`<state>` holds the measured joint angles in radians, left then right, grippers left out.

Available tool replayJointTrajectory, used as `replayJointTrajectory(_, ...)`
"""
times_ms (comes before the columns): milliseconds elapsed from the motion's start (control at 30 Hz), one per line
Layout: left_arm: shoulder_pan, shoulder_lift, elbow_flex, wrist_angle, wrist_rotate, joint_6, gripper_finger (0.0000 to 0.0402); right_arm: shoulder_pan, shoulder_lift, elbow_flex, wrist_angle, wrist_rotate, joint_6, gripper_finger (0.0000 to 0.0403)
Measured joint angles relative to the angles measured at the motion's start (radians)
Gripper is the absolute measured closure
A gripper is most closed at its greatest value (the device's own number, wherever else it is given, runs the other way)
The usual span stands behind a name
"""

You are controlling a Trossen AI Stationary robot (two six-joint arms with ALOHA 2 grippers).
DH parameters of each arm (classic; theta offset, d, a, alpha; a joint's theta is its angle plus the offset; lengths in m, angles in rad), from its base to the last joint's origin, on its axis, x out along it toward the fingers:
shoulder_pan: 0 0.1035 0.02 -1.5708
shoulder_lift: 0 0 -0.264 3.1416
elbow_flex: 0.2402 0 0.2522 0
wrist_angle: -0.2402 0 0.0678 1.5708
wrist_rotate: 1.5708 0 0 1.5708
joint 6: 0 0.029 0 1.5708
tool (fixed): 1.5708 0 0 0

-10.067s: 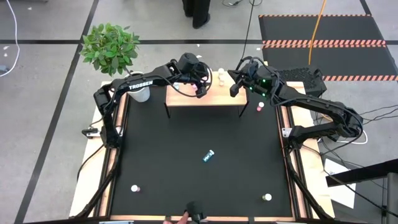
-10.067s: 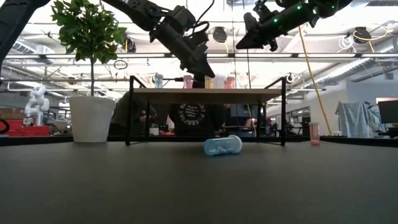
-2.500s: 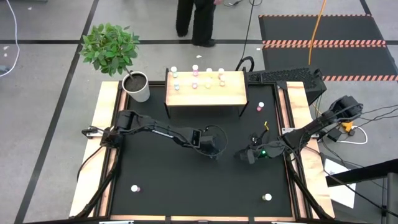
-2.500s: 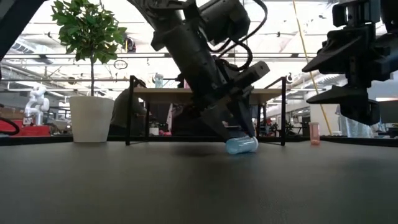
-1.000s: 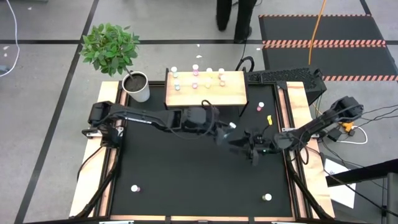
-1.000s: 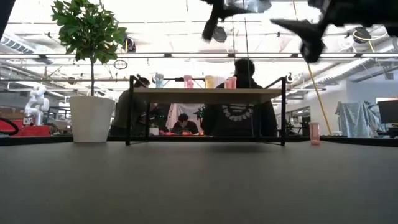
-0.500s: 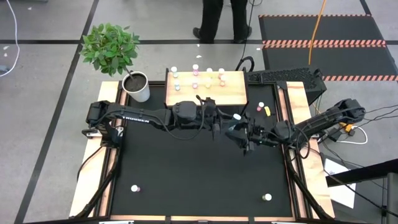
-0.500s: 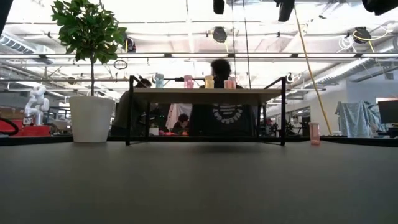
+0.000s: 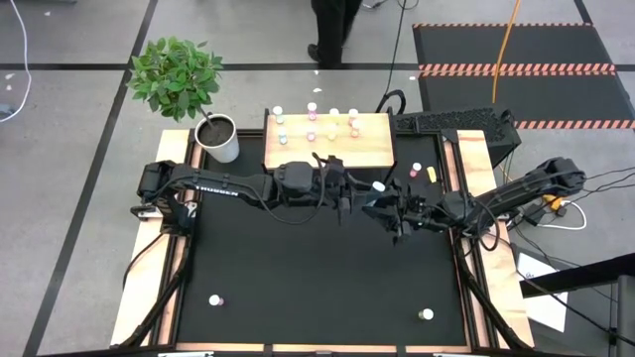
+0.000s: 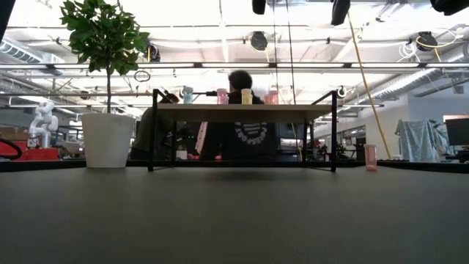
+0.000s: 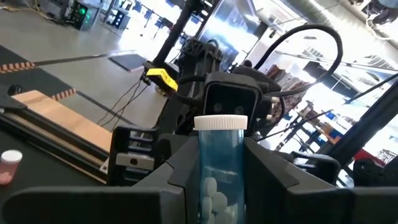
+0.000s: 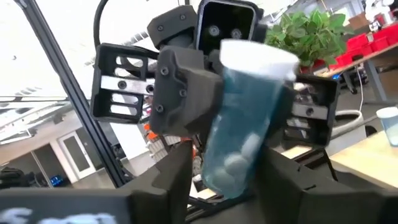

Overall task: Pick and place medicine bottles onto shelf by color
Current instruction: Put the blue pill bottle on the shelf aligned with the other blue pill bottles

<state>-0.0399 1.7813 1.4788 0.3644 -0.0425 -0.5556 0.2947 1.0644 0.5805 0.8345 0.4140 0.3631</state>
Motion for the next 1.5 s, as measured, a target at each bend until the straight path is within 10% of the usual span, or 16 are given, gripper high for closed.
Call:
replayJointTrajectory(333,-0.01,0.001,0.0,0.005,-0.002,-0.002,0.0285,0.002,-0.024,0.0,-0.07,-0.001,0.017,0.0319)
replayJointTrajectory(867,-0.025,-0.06,0.002,-0.203,-0.078,0.174,0.0093,0.001,-0.087,-0.001,-0.457,0.009,-0.192,0.031)
replayJointTrajectory(1500,-0.051,-0.052,0.0,-0.441,-0.156,0.33,0.0126,-0.073,-0.039,-0.001,-0.575,-0.027,-0.45,0.0311)
